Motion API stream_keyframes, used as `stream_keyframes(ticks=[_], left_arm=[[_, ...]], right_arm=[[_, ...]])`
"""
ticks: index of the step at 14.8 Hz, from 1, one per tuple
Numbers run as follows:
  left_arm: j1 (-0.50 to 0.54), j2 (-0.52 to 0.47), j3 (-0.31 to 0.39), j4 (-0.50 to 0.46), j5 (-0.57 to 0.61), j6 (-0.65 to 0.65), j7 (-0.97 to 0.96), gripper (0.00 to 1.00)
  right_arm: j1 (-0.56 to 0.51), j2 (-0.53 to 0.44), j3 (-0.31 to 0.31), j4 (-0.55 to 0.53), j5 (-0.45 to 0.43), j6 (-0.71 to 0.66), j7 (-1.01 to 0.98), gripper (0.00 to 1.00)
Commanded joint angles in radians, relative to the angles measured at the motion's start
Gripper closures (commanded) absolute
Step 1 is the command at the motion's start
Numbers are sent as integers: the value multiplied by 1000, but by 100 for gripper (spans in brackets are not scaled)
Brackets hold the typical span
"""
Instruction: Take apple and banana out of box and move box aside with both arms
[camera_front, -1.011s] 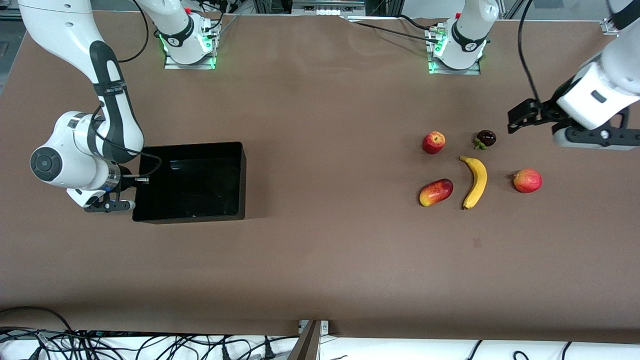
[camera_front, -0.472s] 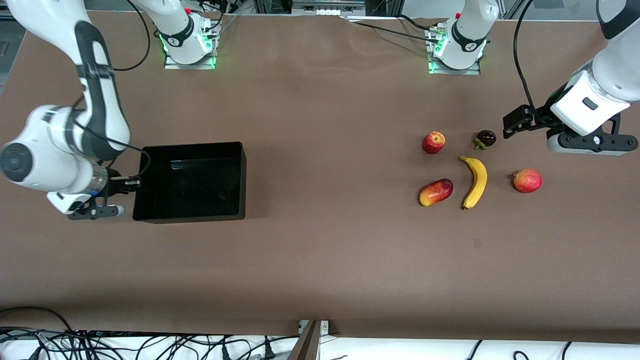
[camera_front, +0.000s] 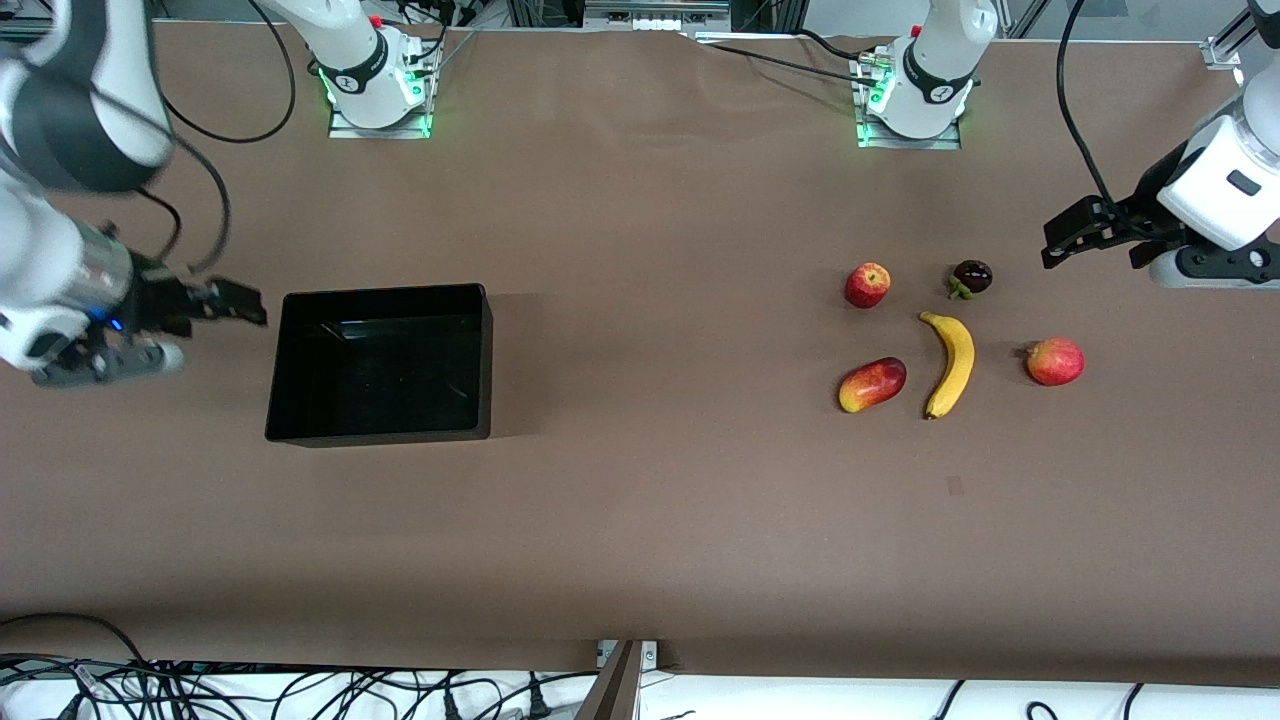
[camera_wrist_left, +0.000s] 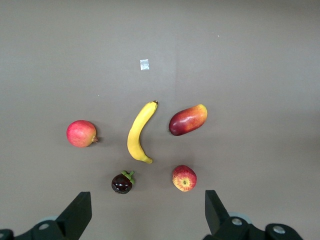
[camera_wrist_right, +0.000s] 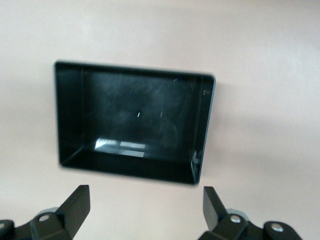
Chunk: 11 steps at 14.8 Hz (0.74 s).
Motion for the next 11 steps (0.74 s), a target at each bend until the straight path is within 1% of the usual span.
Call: stream_keyframes(ticks=[1, 3, 4, 7, 9, 11], left_arm=[[3, -67, -9, -89, 14, 55, 8, 0], [4, -62, -3, -85, 14, 53, 7, 0], [3, -61, 0, -83, 14, 49, 7, 0], [3, -56, 2, -78, 12, 49, 5, 0], [3, -56, 0, -77, 14, 49, 5, 0], [1, -50, -6, -77, 14, 49, 5, 0]], right_arm=[[-6, -135, 9, -120, -21, -17, 18, 0], [-12, -180, 19, -176, -59, 6, 18, 0], [-13, -182, 27, -174, -81, 3, 18, 0], [-58, -177, 78, -156, -92, 2, 16, 0], [-63, -162, 90, -130, -119, -3, 16, 0], [-63, -146, 92, -107, -122, -8, 13, 0]])
